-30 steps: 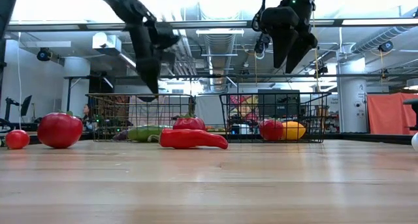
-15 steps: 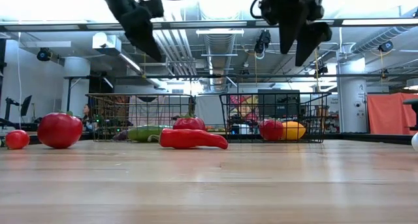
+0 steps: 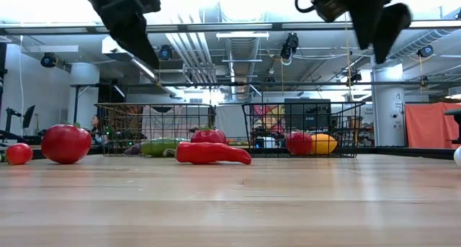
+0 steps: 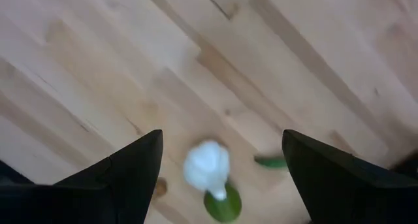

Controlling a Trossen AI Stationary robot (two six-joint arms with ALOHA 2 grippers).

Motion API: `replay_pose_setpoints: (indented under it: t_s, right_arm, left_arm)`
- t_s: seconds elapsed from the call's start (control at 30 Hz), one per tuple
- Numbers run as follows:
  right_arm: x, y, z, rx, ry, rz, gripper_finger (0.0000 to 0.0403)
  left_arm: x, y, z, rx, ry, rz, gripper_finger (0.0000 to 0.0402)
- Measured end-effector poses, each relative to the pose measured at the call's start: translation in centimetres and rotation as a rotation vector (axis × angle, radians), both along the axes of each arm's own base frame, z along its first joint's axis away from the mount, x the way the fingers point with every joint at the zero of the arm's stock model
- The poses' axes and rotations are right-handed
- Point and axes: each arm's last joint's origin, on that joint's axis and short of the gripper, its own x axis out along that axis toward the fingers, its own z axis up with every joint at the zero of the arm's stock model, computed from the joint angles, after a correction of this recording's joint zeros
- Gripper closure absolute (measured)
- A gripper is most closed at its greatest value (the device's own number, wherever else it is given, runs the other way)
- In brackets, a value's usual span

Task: Sort produce into baskets
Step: Put the white garlic into the left wire basket

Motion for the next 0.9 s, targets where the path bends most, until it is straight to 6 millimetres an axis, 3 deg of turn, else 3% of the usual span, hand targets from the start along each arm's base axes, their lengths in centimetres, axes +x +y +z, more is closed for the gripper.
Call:
replay_pose_setpoints:
  t_s: [0.4,0.9]
  right_arm:
    - [-1.8,4.0,-0.6,0.046,0.097,-0.004,0.0097]
    - [-3.7,7.3,-5.8,0.105,0.158,-0.053,0.0121]
  left_arm:
    - [-0.1,-2.4,0.1,-0.04,-0.055,-0.066,0.0229]
    - [0.2,-2.4,0.1,-0.004,-0.069,-0.045,0.0229]
